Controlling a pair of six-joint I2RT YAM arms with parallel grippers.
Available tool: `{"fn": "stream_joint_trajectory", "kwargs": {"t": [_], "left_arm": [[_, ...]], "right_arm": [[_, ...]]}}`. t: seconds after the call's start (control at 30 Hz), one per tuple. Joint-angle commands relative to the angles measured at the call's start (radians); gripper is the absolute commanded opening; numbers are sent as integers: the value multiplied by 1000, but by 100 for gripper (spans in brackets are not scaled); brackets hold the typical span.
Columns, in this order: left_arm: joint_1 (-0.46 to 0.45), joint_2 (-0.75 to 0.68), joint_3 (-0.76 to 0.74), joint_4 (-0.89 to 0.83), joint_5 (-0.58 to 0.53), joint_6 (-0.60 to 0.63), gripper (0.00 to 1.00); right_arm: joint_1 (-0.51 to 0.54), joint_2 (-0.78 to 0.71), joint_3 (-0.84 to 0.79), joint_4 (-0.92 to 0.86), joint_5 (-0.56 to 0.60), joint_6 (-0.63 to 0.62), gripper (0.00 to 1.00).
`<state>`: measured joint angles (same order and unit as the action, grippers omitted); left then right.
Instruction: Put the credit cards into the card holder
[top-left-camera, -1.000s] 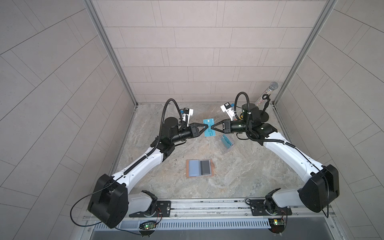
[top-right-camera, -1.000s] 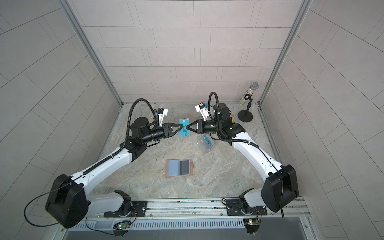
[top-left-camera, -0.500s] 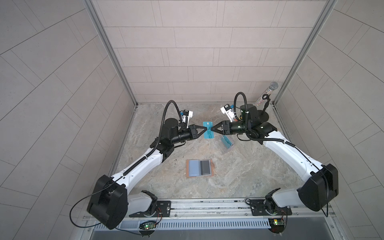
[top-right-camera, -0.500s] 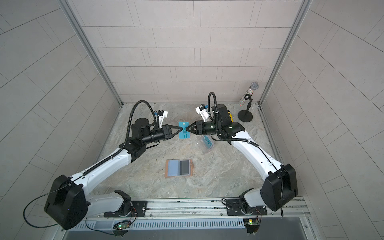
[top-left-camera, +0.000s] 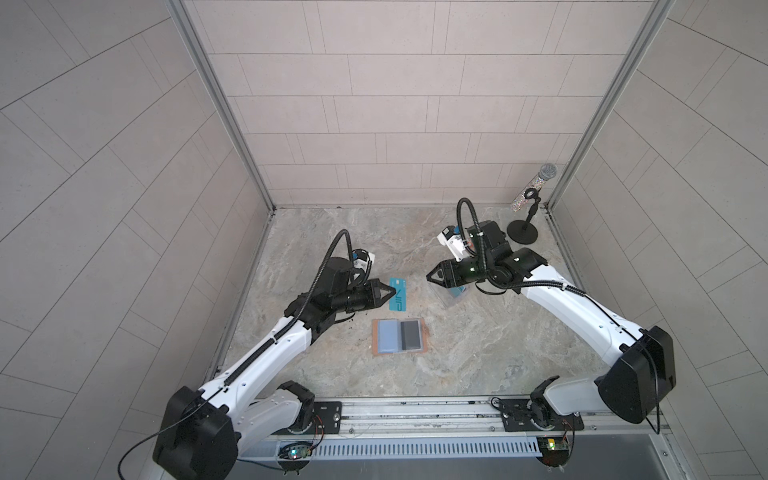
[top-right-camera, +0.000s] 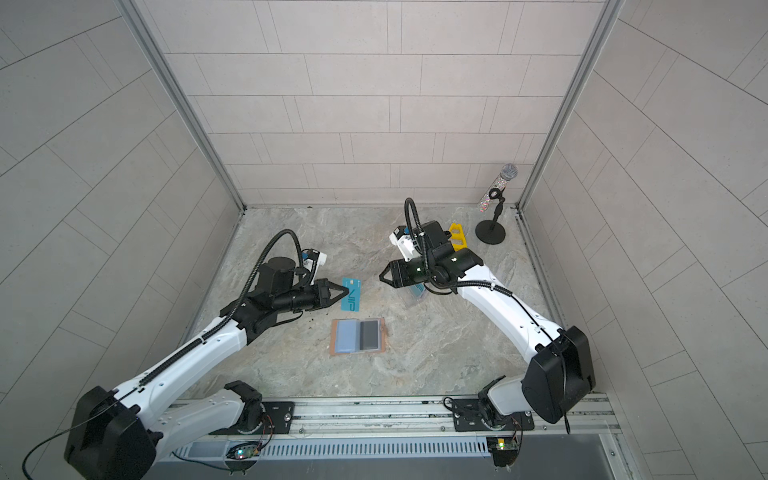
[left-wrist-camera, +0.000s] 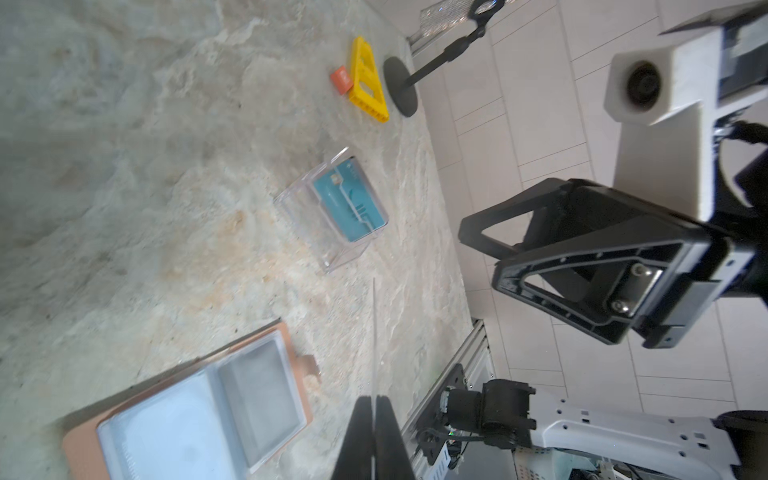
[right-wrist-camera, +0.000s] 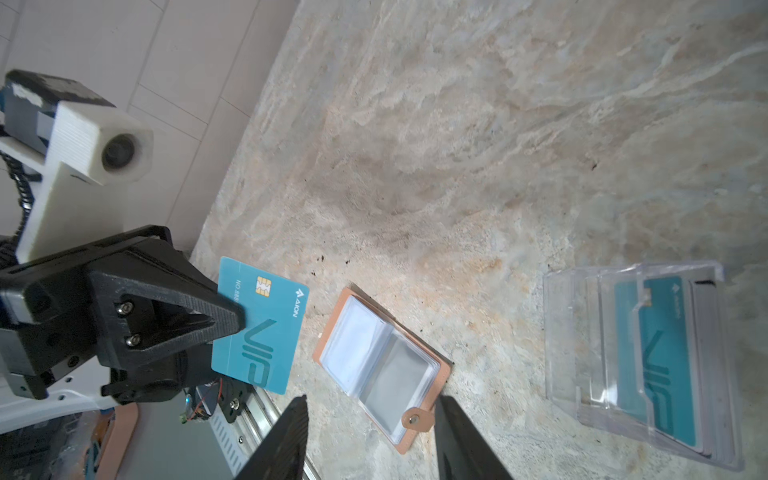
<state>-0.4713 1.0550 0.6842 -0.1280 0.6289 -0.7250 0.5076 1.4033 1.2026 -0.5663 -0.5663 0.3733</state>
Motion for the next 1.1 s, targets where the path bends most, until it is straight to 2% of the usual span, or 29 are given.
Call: {"fn": "stream_joint_trajectory", "kwargs": {"t": [0.0,0.2,0.37,0.53,0.63,1.07], "left_arm": [[3,-40,-53,-44,-22,14,0],[3,-50,-174,28,-15,-56,0],[-2,-5,-216,95,6,-92,0],[-16,59,-260,210,11,-138,0],[-30,85,-262,221,-8,-139,0],[-59,201,-285,316,-17,-142,0]], "right_arm": [[41,29,-59,-31,94,-18,51],[100,55,-173,70,123,38,51],[117,95,-257,180,77,101,51],[143,172,-262,182,73,111,50],[155,200,-271,206,69,128,49],[166,227,-265,174,120,112,49]]}}
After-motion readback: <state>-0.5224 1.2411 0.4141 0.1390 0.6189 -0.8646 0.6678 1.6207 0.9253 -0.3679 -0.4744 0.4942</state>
